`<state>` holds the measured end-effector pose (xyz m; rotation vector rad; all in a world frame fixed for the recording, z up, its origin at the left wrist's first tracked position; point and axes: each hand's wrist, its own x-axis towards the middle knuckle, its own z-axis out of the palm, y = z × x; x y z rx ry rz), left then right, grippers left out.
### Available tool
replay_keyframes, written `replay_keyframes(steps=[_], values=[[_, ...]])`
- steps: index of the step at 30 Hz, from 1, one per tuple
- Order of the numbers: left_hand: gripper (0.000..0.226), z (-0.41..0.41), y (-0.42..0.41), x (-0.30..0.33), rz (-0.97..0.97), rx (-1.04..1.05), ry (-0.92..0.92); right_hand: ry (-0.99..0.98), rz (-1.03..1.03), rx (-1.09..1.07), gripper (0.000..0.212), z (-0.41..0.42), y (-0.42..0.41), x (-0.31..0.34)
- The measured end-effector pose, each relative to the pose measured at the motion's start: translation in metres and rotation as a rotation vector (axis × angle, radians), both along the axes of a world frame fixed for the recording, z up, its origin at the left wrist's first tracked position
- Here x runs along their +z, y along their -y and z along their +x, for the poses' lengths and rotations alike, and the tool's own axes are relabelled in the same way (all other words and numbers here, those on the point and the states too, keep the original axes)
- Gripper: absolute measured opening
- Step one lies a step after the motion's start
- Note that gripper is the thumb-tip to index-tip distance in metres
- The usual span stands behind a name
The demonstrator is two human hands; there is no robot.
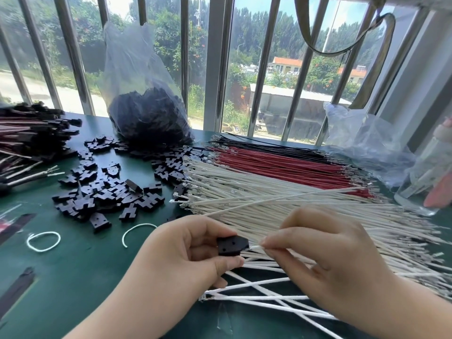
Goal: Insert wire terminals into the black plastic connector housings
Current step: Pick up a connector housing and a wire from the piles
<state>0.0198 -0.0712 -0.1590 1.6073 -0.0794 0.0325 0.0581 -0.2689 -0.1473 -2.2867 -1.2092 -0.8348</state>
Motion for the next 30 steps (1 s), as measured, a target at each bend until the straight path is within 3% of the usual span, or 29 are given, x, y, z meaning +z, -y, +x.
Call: replay_keyframes(steps=[6, 8, 11, 15, 19, 22, 25, 30], values=[[0.028, 0.0, 0.0, -0.002, 0.001, -0.033, -0.036, 0.163, -0.189, 0.014, 0.007, -0.002, 0.001, 0.0], [0.023, -0.002, -0.001, 0.0, -0.067, -0.055, -0.056, 0.068, -0.101, 0.035, 0.01, -0.002, 0.002, -0.001], [0.035, -0.002, 0.001, 0.001, -0.204, -0.07, -0.104, -0.08, 0.068, 0.065, 0.014, -0.004, -0.001, -0.005], [0.037, -0.002, 0.002, 0.0, -0.192, -0.066, -0.097, 0.046, -0.059, 0.003, 0.015, -0.008, -0.009, -0.011], [0.03, -0.003, 0.003, 0.002, -0.137, 0.0, 0.011, -0.3, 0.113, 0.014, 0.009, -0.006, -0.009, -0.006], [0.031, -0.002, 0.005, -0.002, -0.027, 0.053, 0.055, -0.419, 0.05, -0.049, 0.019, -0.002, -0.007, -0.006], [0.018, -0.003, 0.003, -0.002, -0.112, -0.001, -0.024, -0.375, 0.004, -0.059, 0.017, -0.002, -0.004, -0.005], [0.027, -0.001, 0.0, -0.007, -0.346, -0.091, -0.181, -0.163, -0.041, -0.035, 0.017, -0.007, -0.006, -0.006]])
